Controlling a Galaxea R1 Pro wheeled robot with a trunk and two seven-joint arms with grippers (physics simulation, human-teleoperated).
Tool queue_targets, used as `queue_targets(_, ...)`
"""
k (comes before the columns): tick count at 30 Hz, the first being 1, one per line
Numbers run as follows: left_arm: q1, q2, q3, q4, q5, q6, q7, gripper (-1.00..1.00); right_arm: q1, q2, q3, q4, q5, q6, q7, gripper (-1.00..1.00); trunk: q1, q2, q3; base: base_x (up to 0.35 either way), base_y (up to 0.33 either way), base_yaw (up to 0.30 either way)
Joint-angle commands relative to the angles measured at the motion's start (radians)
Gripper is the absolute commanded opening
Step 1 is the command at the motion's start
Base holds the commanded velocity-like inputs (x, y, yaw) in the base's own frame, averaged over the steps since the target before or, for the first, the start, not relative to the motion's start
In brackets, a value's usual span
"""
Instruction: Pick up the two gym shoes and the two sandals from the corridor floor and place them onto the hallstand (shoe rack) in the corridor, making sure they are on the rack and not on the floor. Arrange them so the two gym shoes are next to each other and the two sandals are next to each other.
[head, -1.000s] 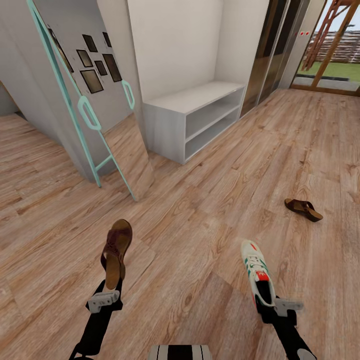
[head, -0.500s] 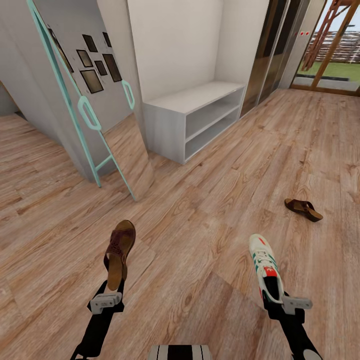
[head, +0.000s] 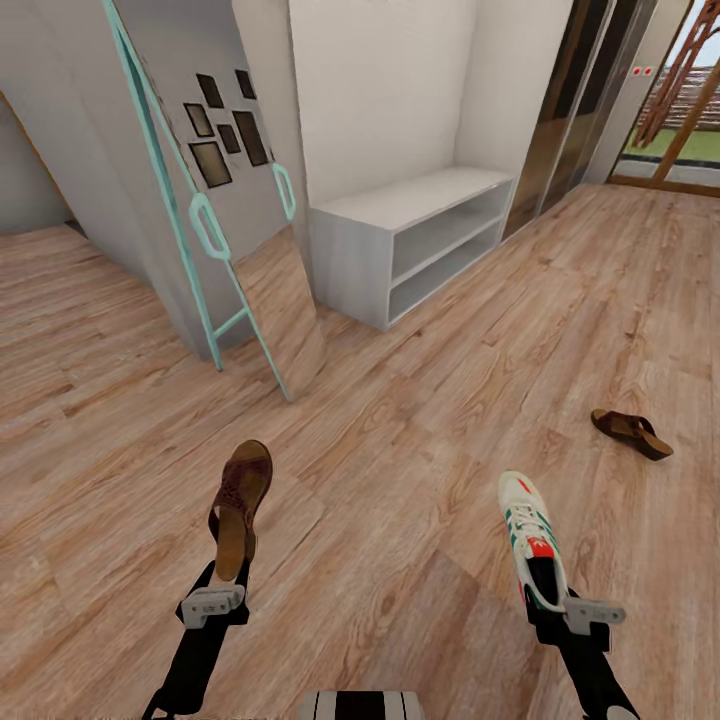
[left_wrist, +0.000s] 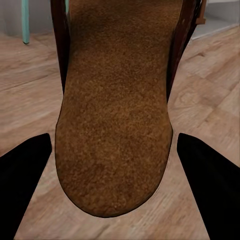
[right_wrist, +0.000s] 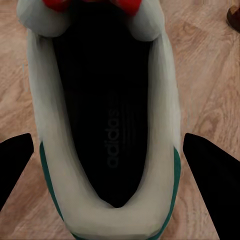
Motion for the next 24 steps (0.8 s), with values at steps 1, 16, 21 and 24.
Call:
queue_targets(1, 0.000, 0.000, 0.000, 0.000, 0.000, 0.000, -0.001, -1.00, 0.000, 0.000, 0.000, 0.000, 0.000, 0.000, -0.001, -1.00, 0.000, 0.000, 0.001, 0.000, 0.000, 0.229)
queue_targets(16, 0.000, -0.005, 0.001, 0.000, 0.000, 0.000, -0.001, -1.00, 0.001, -0.001, 0.007, 0.040, 0.002, -0.029, -0.001, -1.00, 0.000, 0.000, 0.015, -0.041, 0.108, 0.240)
queue_targets(21, 0.000, -0.005, 0.001, 0.000, -0.001, -0.001, -0.001, -1.00, 0.001, -0.001, 0.009, 0.042, 0.003, -0.031, 0.000, -1.00, 0.000, 0.000, 0.018, -0.029, 0.067, 0.241)
queue_targets(24, 0.000, -0.006, 0.000, 0.000, -0.001, -0.001, 0.000, -1.00, 0.001, -0.001, 0.013, 0.043, 0.003, -0.032, 0.000, -1.00, 0.000, 0.000, 0.019, -0.011, 0.027, 0.228)
